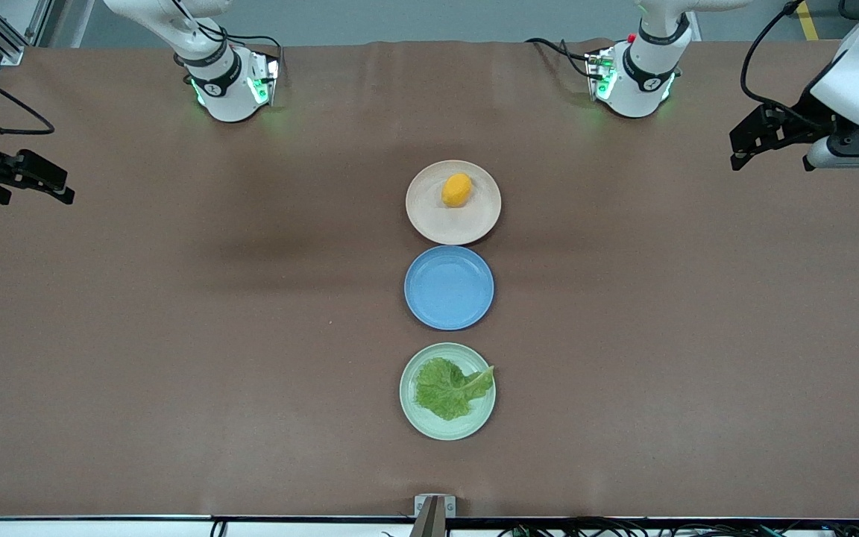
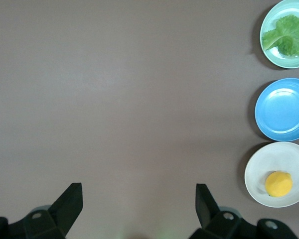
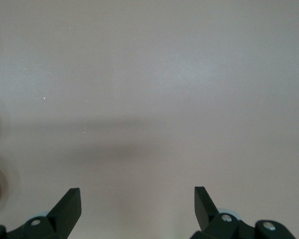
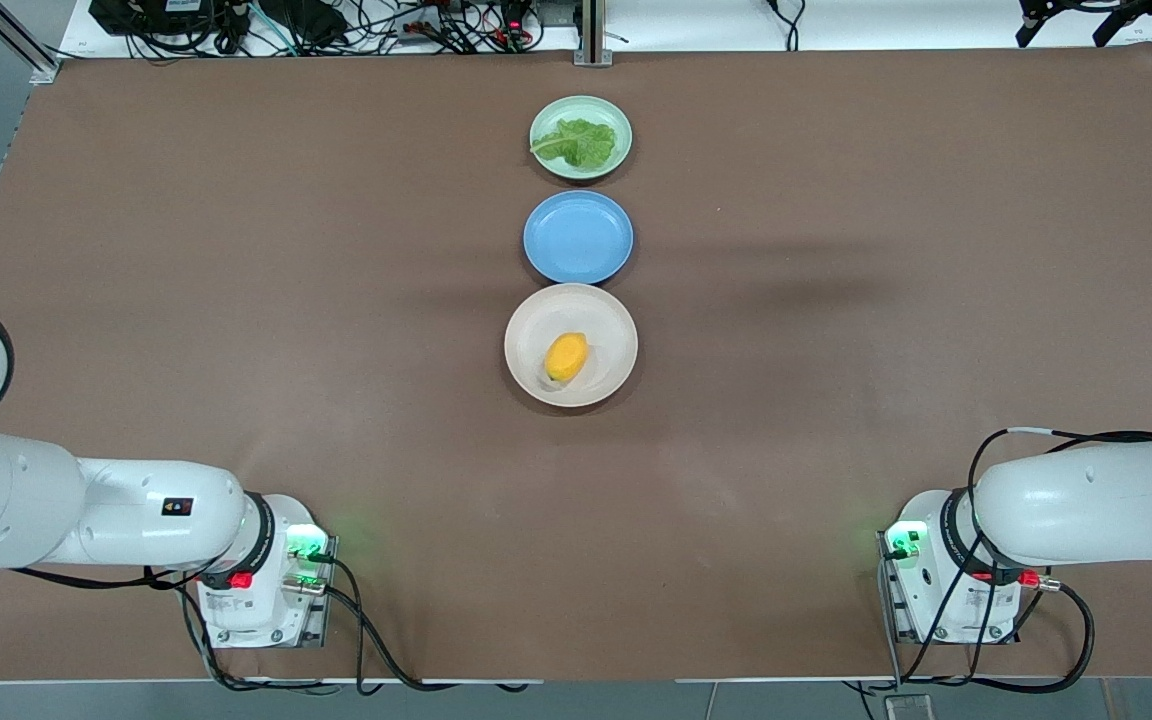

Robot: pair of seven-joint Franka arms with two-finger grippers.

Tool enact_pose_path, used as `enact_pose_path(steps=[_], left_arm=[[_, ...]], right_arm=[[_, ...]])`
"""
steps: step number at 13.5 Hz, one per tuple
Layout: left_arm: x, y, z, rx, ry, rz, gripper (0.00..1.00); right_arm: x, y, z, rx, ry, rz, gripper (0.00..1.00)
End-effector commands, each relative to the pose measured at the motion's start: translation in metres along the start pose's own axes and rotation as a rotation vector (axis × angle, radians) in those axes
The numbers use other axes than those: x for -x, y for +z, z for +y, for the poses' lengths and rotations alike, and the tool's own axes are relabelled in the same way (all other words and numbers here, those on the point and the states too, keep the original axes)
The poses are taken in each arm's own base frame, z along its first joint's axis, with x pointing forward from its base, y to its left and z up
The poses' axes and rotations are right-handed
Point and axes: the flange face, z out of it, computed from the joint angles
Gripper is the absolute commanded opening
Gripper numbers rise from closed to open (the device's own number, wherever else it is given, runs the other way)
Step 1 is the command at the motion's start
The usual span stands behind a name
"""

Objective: Pick lemon and lettuce from plates
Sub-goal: 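Reach the left gripper down to the lettuce leaf on the green plate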

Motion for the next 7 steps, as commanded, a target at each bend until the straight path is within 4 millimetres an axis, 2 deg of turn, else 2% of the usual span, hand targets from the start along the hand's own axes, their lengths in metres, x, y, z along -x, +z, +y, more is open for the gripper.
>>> enact_pose_path(steps=[1, 3, 5, 7], left_arm=[[-0.004, -0.005, -0.002, 0.012, 0.005, 0.003, 1.00], [-0.005, -0.004, -0.003, 0.012, -0.001, 0.002, 1.00], [-0.018, 0.012, 0.006, 0.018, 0.019, -0.026, 1.00], [-0.052, 0.037, 0.022, 0.033, 0.048, -0.045, 1.00]], right_arm=[[0.008, -0.002, 0.000, 0.010, -0.009, 0.013, 1.00], [0.008, -0.003, -0.001, 0.011, -0.011, 0.016, 1.00], [0.009, -0.003, -0.001, 0.010, -0.011, 0.014, 1.00], [0.009, -0.003, 0.000, 0.010, -0.009, 0.014, 1.00]])
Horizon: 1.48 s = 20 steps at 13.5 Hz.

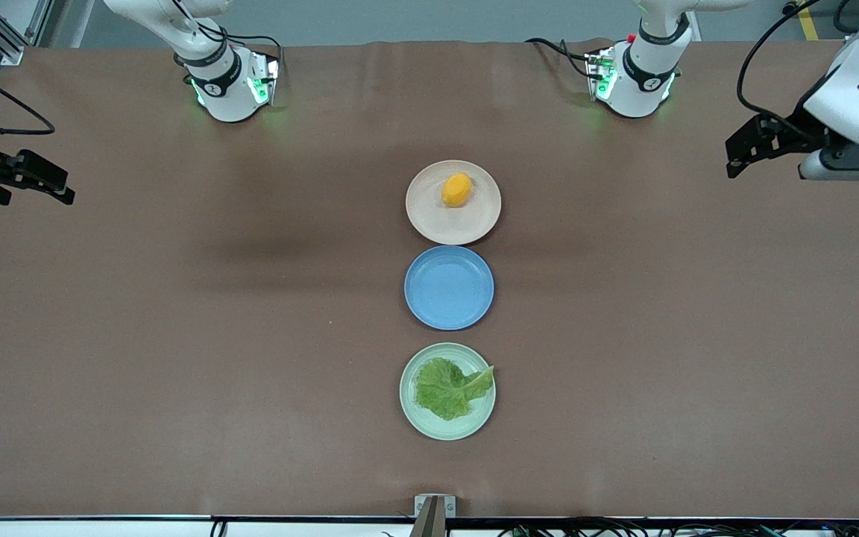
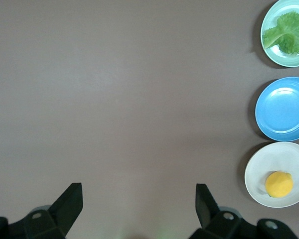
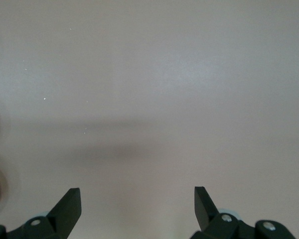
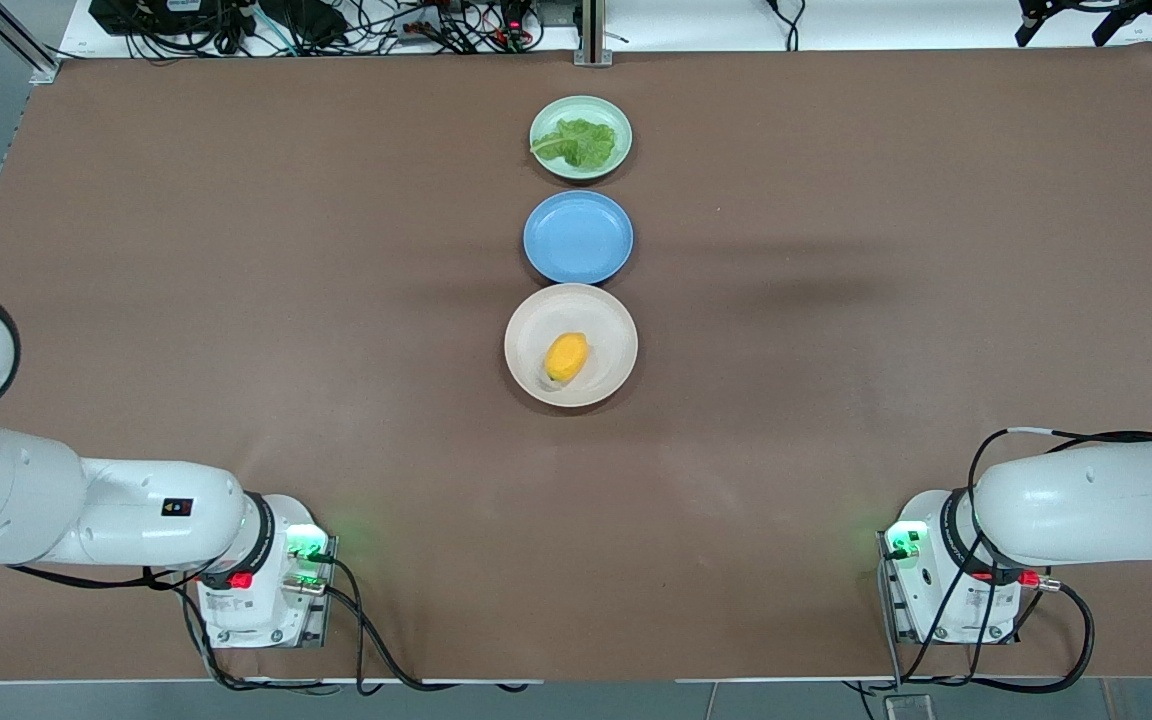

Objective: Pick lemon and lettuce from plates
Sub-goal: 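Reach the left gripper down to the lettuce leaf on the green plate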

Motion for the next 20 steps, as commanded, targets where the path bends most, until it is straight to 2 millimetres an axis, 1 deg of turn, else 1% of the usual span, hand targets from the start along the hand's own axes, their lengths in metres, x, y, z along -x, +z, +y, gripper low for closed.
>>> enact_pose_path(steps=[1, 2, 4, 5, 7, 8, 9, 11, 13, 14, 16, 17, 18, 19, 20], left_arm=[[-0.050, 0.037, 0.041, 0.035, 0.075, -0.028, 1.00], [-0.061, 0.053, 0.063, 0.042, 0.098, -0.004, 1.00], [-0.081, 0.093, 0.119, 0.039, 0.177, 0.038, 1.00], [-0.091, 0.113, 0.136, 0.036, 0.202, 0.061, 1.00], [-0.101, 0.147, 0.177, 0.044, 0.260, 0.096, 1.00], [-0.105, 0.171, 0.195, 0.049, 0.282, 0.096, 1.00], [-0.111, 0.193, 0.206, 0.058, 0.294, 0.100, 1.00], [-0.116, 0.236, 0.239, 0.078, 0.333, 0.127, 1.00], [-0.122, 0.273, 0.262, 0.105, 0.359, 0.174, 1.00], [-0.126, 0.294, 0.272, 0.121, 0.372, 0.209, 1.00], [-0.138, 0.331, 0.287, 0.164, 0.421, 0.330, 0.99], [-0.145, 0.349, 0.292, 0.169, 0.495, 0.406, 0.96], [-0.151, 0.365, 0.294, 0.165, 0.562, 0.448, 0.94], [-0.155, 0.376, 0.295, 0.162, 0.600, 0.471, 0.93], [-0.158, 0.386, 0.298, 0.163, 0.621, 0.492, 0.90]], right_arm=[[0.009, -0.002, 0.001, 0.009, -0.006, 0.012, 1.00], [0.009, -0.002, -0.001, 0.006, -0.007, 0.010, 1.00], [0.009, -0.001, 0.001, -0.004, -0.001, 0.005, 1.00], [0.009, -0.001, -0.001, -0.004, -0.006, 0.006, 1.00], [0.009, 0.000, -0.002, 0.002, -0.013, 0.003, 1.00], [0.008, 0.001, -0.006, 0.009, -0.049, 0.001, 1.00], [0.008, 0.002, -0.007, 0.010, -0.072, -0.003, 1.00], [0.009, 0.002, -0.006, 0.009, -0.064, -0.012, 1.00], [0.010, -0.003, -0.007, 0.008, -0.061, -0.021, 1.00], [0.007, -0.002, -0.006, 0.008, -0.063, -0.030, 1.00], [-0.003, 0.004, 0.000, 0.011, -0.053, -0.035, 1.00], [-0.017, 0.028, -0.001, 0.006, -0.049, -0.074, 1.00], [-0.030, 0.051, 0.004, -0.009, -0.041, -0.103, 1.00], [-0.043, 0.059, 0.010, -0.010, -0.036, -0.105, 1.00], [-0.057, 0.082, 0.011, -0.005, -0.033, -0.129, 1.00]])
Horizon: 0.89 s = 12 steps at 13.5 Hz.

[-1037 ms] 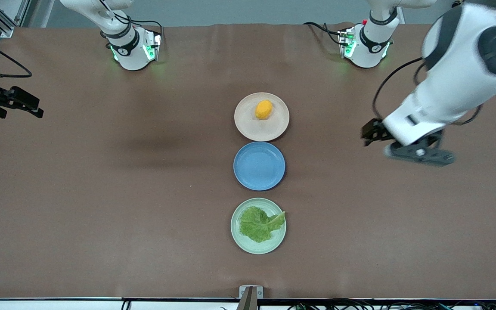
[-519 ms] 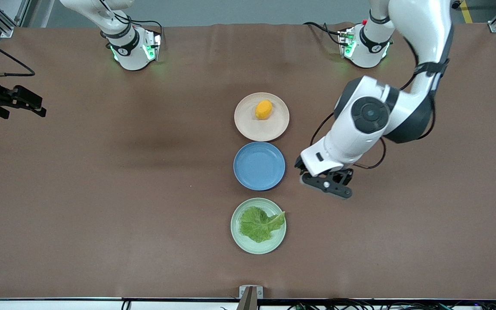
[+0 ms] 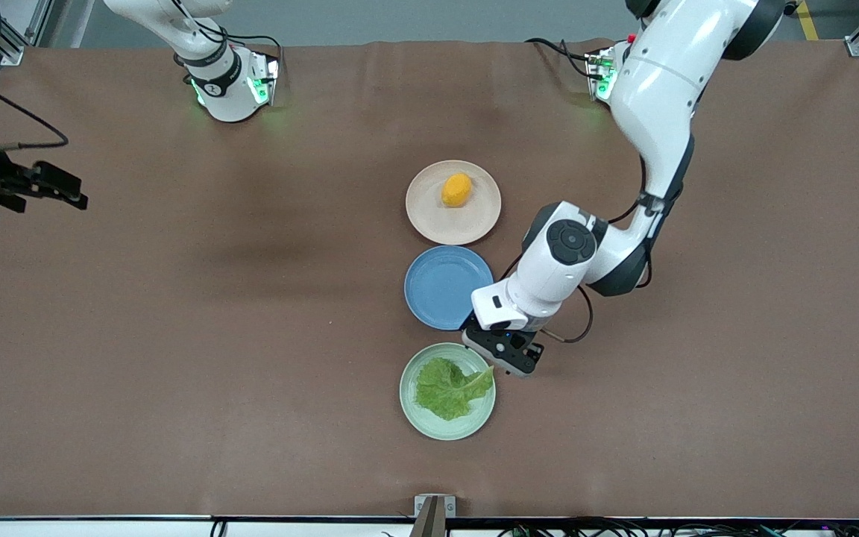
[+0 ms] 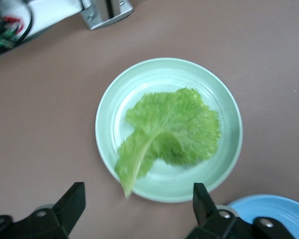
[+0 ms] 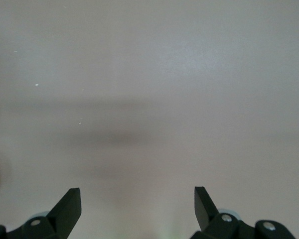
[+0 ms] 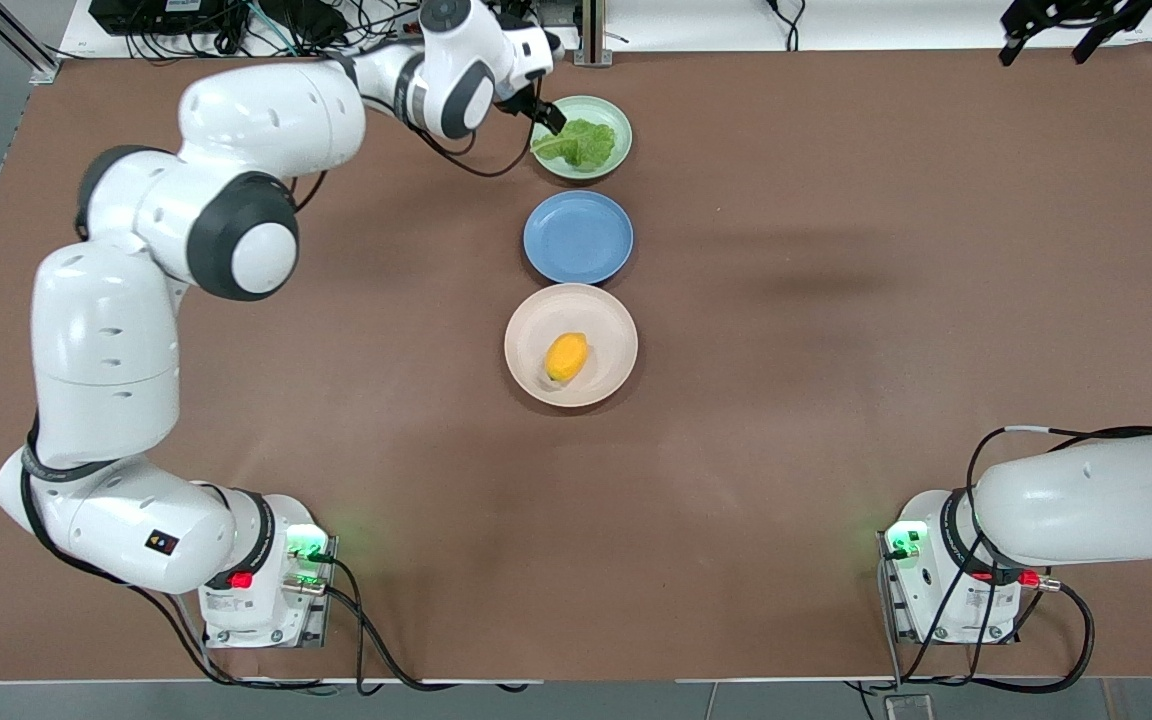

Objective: Pick lemon and lettuce from plates
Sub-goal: 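Reach the left gripper down to the lettuce leaf on the green plate, then grasp the lettuce with the left gripper while the right gripper reaches the lemon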

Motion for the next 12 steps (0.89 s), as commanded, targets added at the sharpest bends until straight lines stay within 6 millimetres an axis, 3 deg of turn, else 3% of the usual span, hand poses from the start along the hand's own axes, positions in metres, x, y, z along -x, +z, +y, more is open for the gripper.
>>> enact_pose_path(steps=[1, 3, 5, 7, 11, 12], left_arm=[[-0.011, 0.026, 0.001, -0.012, 0.103, 0.078, 0.88], [-0.005, 0.046, 0.003, -0.022, 0.194, 0.133, 0.81], [0.004, 0.063, 0.002, -0.029, 0.227, 0.167, 0.75], [0.011, 0.076, 0.003, -0.030, 0.221, 0.189, 0.57], [0.020, 0.088, 0.005, -0.026, 0.219, 0.182, 0.47], [0.022, 0.091, 0.007, -0.024, 0.221, 0.182, 0.41]], right_arm=[[-0.049, 0.050, 0.013, -0.008, 0.000, -0.061, 1.00], [-0.054, 0.057, 0.005, -0.018, 0.026, -0.056, 1.00], [-0.055, 0.066, -0.019, -0.043, 0.222, -0.068, 1.00], [-0.049, 0.081, -0.070, -0.025, 0.314, -0.076, 1.00], [-0.018, 0.121, -0.138, -0.090, 0.533, -0.099, 1.00], [-0.007, 0.131, -0.167, -0.085, 0.569, -0.095, 1.00]])
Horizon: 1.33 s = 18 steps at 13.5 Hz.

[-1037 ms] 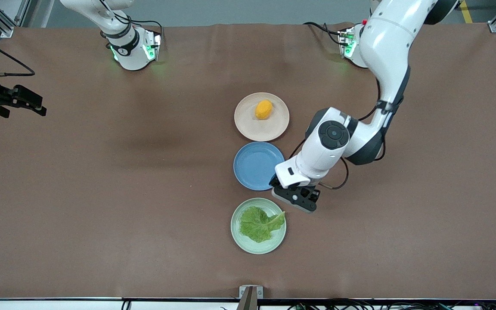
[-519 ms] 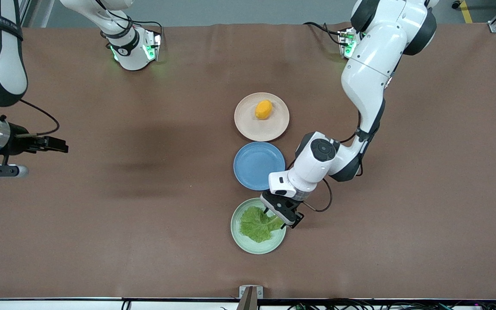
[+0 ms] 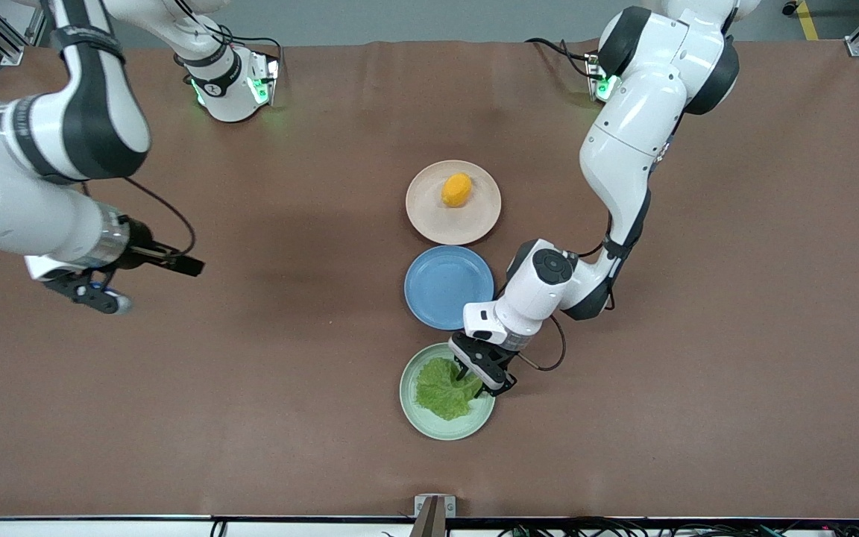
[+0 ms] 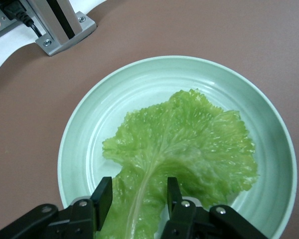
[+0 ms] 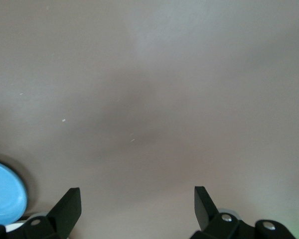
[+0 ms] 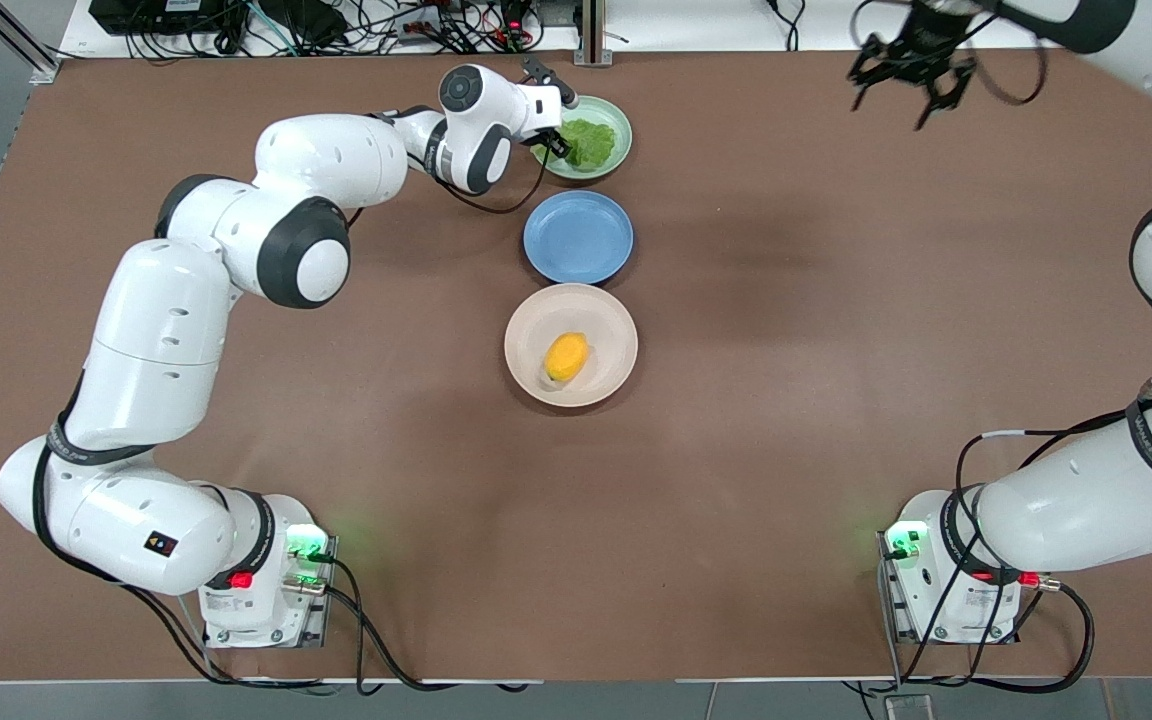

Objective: Pick lemon and lettuce from plates
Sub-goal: 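Grasp the lettuce with the left gripper while the right gripper reaches the lemon, then lift the lettuce off the plate while the right gripper grasps the lemon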

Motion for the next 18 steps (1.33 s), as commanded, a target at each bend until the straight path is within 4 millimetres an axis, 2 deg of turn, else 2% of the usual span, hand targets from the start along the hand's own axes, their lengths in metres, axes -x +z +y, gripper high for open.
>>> enact_pose_path(steps=[1, 3, 5, 7, 9, 12, 14, 17, 18], left_arm=[[-0.004, 0.004, 0.004, -0.009, 0.024, 0.028, 0.35], [-0.004, 0.004, 0.005, -0.008, 0.025, 0.028, 0.21], [-0.003, 0.004, 0.003, -0.009, 0.016, 0.028, 0.06], [-0.005, 0.001, 0.000, -0.010, 0.006, 0.030, 0.00], [-0.010, -0.005, -0.003, -0.013, 0.000, 0.037, 0.00], [-0.044, -0.041, -0.006, -0.004, -0.012, 0.022, 0.00], [-0.063, -0.071, -0.012, 0.024, -0.036, -0.048, 0.00], [-0.080, -0.138, -0.037, 0.053, -0.051, -0.213, 0.02], [-0.077, -0.159, -0.058, 0.053, -0.074, -0.265, 0.03]], right_arm=[[0.061, 0.028, -0.031, -0.021, 0.105, 0.007, 1.00], [0.106, 0.049, -0.081, -0.035, 0.136, 0.044, 1.00], [0.149, 0.084, -0.132, -0.075, 0.210, 0.087, 1.00], [0.186, 0.119, -0.172, -0.098, 0.218, 0.109, 1.00], [0.227, 0.159, -0.206, -0.110, 0.206, 0.125, 1.00], [0.269, 0.216, -0.240, -0.098, 0.224, 0.133, 1.00], [0.291, 0.243, -0.258, -0.074, 0.191, 0.134, 1.00], [0.332, 0.270, -0.272, -0.072, 0.168, 0.138, 1.00], [0.341, 0.278, -0.275, -0.079, 0.180, 0.143, 1.00]])
